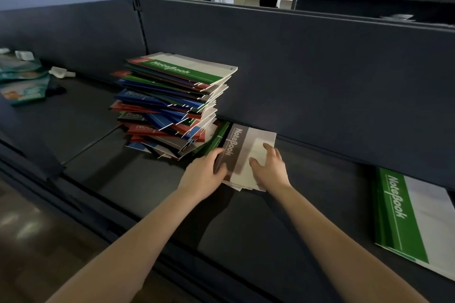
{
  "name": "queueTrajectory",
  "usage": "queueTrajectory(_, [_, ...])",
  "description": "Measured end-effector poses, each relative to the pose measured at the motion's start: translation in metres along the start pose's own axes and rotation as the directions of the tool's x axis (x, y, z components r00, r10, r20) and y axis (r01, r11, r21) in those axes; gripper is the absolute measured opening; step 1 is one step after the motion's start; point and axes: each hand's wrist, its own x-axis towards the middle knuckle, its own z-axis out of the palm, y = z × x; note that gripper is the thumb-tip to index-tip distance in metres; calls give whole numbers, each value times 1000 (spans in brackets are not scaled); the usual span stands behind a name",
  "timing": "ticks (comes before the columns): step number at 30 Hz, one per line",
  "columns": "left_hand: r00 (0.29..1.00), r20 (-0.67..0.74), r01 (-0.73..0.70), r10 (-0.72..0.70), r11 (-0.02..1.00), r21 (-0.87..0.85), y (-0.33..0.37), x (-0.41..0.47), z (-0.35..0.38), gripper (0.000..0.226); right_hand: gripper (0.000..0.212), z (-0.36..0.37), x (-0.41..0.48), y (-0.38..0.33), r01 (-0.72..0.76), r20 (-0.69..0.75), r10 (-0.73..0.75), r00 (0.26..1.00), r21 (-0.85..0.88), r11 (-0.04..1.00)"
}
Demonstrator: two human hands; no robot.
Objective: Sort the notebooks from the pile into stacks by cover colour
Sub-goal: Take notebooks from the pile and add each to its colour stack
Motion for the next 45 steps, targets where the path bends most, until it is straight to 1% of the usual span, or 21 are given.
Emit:
queueTrajectory(4, [997, -46, -63, 58, 993, -100, -3, -4, -2, 39, 59, 6, -2, -1, -26, -68, 29, 997, 42, 999])
queueTrajectory(7, [995, -95, -44, 34, 993, -107, -12, 0, -3, 39, 57, 4, -3, -3, -65, -90, 74, 993, 92, 994])
queueTrajectory(10, [999, -15, 48, -49, 997, -62, -16, 2, 2, 48, 55, 3, -6, -4, -77, -65, 85, 994, 111, 991])
queueTrajectory(12, [999, 23, 40, -39, 998, -50, -10, 2, 7, 48, 54, 7, -7, -5, -65, -62, 71, 996, 100, 993])
queueTrajectory(14, [999, 28, 20, -19, 998, -62, -6, 2, 9, 47, 54, 11, -8, -7, -61, -70, 71, 995, 123, 990])
queueTrajectory(18, [1000, 13, 8, -7, 993, -121, -5, -4, 6, 43, 51, 9, -12, -4, -93, -112, 117, 987, 198, 976])
queueTrajectory(22, [997, -74, -21, 10, 987, -159, 2, -14, 10, 37, 50, -3, -14, 7, -118, -163, 176, 971, 314, 942])
queueTrajectory(24, [996, -92, -32, 17, 986, -167, 7, -17, 14, 35, 49, -10, -15, 11, -130, -179, 214, 960, 391, 911])
queueTrajectory(27, [995, -102, -44, 24, 979, -201, 15, -20, 19, 32, 57, -18, -18, 17, -164, -147, 254, 956, 451, 877])
queueTrajectory(30, [993, -106, -70, 49, 974, -214, 27, -26, 27, 31, 64, -23, -29, 22, -168, -72, 214, 974, 401, 900])
queueTrajectory(32, [992, -105, -93, 70, 969, -228, 35, -30, 32, 32, 67, -29, -36, 28, -157, -52, 192, 980, 389, 908])
queueTrajectory(36, [995, -87, -81, 57, 949, -306, 54, -33, 37, 40, 71, -54, -47, 41, -63, -114, 120, 986, 413, 909])
queueTrajectory(39, [995, -102, -36, -3, 923, -384, 78, -31, 44, 47, 77, -76, -57, 57, 54, -191, 34, 981, 435, 899])
queueTrajectory(41, [994, -87, 13, -61, 885, -465, 99, -30, 50, 49, 82, -94, -67, 66, 99, -212, 10, 977, 499, 861])
queueTrajectory(43, [994, -6, 89, -112, 823, -560, 123, -30, 58, 49, 84, -113, -76, 74, 121, -221, -6, 975, 510, 852])
queueTrajectory(45, [989, 80, 147, -124, 743, -653, 144, -30, 68, 51, 79, -130, -84, 85, 131, -241, -11, 970, 489, 863])
